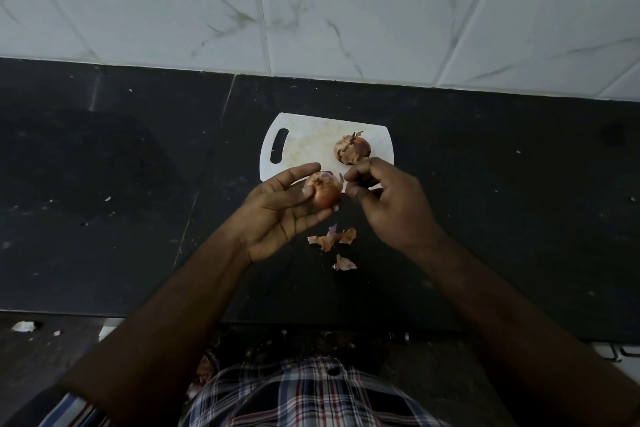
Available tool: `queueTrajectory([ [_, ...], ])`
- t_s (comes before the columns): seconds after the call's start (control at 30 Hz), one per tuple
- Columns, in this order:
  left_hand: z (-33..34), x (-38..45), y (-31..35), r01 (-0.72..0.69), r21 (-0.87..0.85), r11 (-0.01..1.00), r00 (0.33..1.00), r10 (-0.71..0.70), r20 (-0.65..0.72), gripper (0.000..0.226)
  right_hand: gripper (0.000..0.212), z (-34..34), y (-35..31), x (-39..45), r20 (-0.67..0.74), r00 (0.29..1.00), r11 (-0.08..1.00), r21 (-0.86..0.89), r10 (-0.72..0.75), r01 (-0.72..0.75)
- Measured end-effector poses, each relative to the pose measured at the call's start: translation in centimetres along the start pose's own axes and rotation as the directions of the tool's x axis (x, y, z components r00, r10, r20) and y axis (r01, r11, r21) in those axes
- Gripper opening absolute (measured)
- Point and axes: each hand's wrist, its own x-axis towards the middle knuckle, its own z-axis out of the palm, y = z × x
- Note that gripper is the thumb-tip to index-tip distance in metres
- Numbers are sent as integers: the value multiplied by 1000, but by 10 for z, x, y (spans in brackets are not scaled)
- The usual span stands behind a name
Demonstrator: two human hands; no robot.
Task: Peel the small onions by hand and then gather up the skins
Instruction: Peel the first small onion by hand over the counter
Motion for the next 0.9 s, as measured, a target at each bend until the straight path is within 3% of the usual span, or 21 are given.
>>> queueTrajectory([
  [0.17, -3, -1, 0, 1, 37, 999, 999, -3, 48, 50, 33, 0, -8, 1, 24, 999, 989, 142, 37, -40],
  [0.27, -4, 0, 2, 13, 72, 997, 998, -17, 57, 51, 35, -2, -12, 6, 50, 999, 997, 75, 5, -8],
  [0.47, 1, -2, 7, 21, 133, 991, 998, -28, 53, 51, 35, -12, -20, 16, 262, 964, 998, -34, -34, 45],
  [0.67, 6, 3, 7, -1, 26, 1000, 999, 0, 32, 37, 19, 1, -14, 14, 169, 968, 962, -168, -186, 215],
  [0.83, -5, 0, 10, 6, -61, 998, 1000, -6, 9, 39, 26, -6, -3, 3, 267, 963, 992, -99, -43, 72],
  [0.9, -6, -3, 13, 43, -65, 997, 999, -41, 32, 40, 28, -10, 4, -1, 226, 974, 998, -70, 18, -2],
])
